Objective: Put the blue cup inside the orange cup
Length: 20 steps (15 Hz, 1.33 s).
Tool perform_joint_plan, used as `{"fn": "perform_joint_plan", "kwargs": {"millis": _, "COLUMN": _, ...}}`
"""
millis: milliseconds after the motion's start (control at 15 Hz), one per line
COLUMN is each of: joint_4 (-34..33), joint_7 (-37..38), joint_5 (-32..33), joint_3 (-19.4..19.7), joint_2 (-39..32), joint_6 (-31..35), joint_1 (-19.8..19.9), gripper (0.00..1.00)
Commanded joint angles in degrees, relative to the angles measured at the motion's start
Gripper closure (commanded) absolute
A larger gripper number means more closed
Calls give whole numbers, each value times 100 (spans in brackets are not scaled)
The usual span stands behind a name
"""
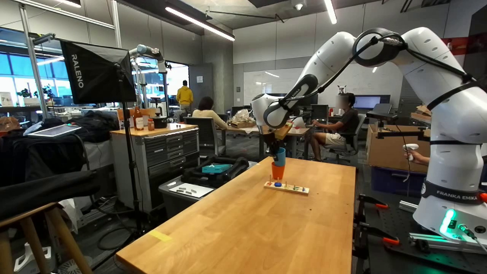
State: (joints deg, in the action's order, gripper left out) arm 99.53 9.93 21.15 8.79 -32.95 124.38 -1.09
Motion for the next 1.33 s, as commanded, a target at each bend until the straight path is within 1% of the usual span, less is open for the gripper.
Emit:
{"fn": "perform_joint_plan", "kwargs": {"millis": 0, "joint_4": -5, "joint_7": 136, "joint_5": 28, "joint_3": 16, "joint_2": -9, "joint_6": -3, "joint_1": -41, "gripper": 99}}
{"fn": "perform_joint_plan", "kwargs": {"millis": 933, "joint_4": -279, "joint_7": 187, "joint_5": -71, "joint_3": 51, "joint_2": -52, "joint_6": 17, "joint_1": 133, "gripper": 98}}
{"fn": "perform_joint_plan", "kwargs": {"millis": 1000, "joint_4": -307, "joint_7": 179, "joint_5": -68, "joint_3": 52, "joint_2": -71, "joint_6": 17, "joint_1": 142, "gripper": 96}}
{"fn": "perform_joint_plan", "kwargs": {"millis": 1067, "joint_4": -334, "joint_7": 172, "joint_5": -83, "joint_3": 46, "joint_2": -90, "joint_6": 7, "joint_1": 154, "gripper": 74}}
{"fn": "perform_joint_plan", "kwargs": {"millis": 1133, "joint_4": -365, "joint_7": 202, "joint_5": -93, "joint_3": 51, "joint_2": -115, "joint_6": 2, "joint_1": 160, "gripper": 69}}
{"fn": "perform_joint_plan", "kwargs": {"millis": 1267, "joint_4": -395, "joint_7": 196, "joint_5": -81, "joint_3": 55, "joint_2": -139, "joint_6": 17, "joint_1": 171, "gripper": 56}}
